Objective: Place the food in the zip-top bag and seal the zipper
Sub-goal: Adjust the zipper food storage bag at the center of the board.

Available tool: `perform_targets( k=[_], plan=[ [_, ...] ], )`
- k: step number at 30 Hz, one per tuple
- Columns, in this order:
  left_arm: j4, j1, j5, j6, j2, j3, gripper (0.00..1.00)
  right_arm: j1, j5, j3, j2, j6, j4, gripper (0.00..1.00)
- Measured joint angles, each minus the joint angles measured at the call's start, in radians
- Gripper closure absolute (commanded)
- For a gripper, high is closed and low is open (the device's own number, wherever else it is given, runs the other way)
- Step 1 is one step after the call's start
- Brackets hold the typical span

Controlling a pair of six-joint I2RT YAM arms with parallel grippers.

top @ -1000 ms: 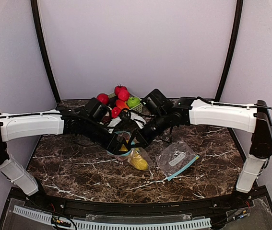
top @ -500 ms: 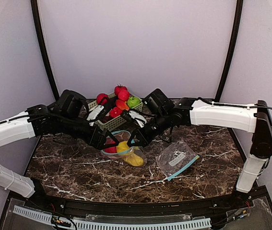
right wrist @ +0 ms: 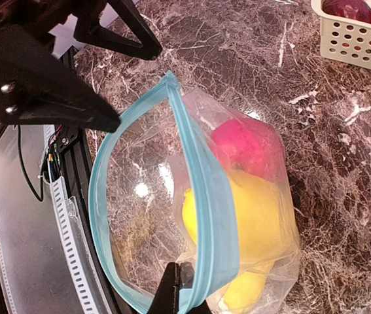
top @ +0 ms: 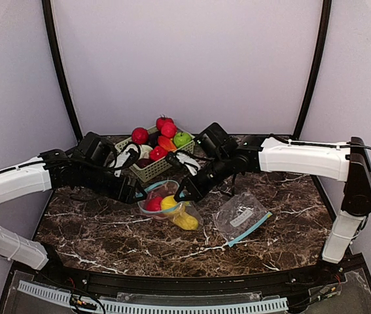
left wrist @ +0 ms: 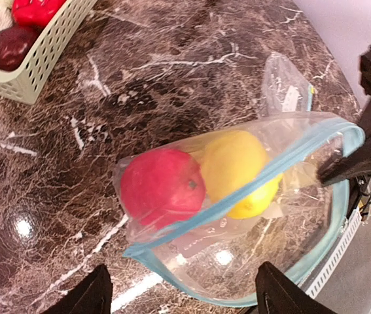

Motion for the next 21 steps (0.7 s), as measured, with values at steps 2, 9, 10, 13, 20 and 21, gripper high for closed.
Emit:
perform_targets(
  k=[2, 9, 10, 13, 20, 21],
  plan=[
    [0.012, 0.022, 0.000, -0.010, 0.024, -0.018, 0.35, 0.000, 0.000, -0.005, 0.000, 0.002, 0.001, 1.00],
    [0.103, 0.054, 0.044, -0.046, 0.067, -0.042, 0.48, 0.000, 0.000, -0.020, -0.003, 0.006, 0.004, 1.00],
    [0.114, 0.054, 0.052, -0.053, 0.073, -0.044, 0.51, 0.000, 0.000, -0.023, -0.004, 0.006, 0.004, 1.00],
    [0.143, 0.054, 0.077, -0.061, 0.092, -0.055, 0.53, 0.000, 0.001, -0.026, -0.008, 0.006, 0.006, 1.00],
    [0.155, 0.054, 0.111, -0.087, 0.109, -0.069, 0.87, -0.001, 0.015, -0.029, -0.016, 0.010, 0.006, 1.00],
    [0.156, 0.054, 0.113, -0.083, 0.108, -0.069, 0.95, -0.002, 0.018, -0.029, -0.016, 0.012, 0.006, 1.00]
  ],
)
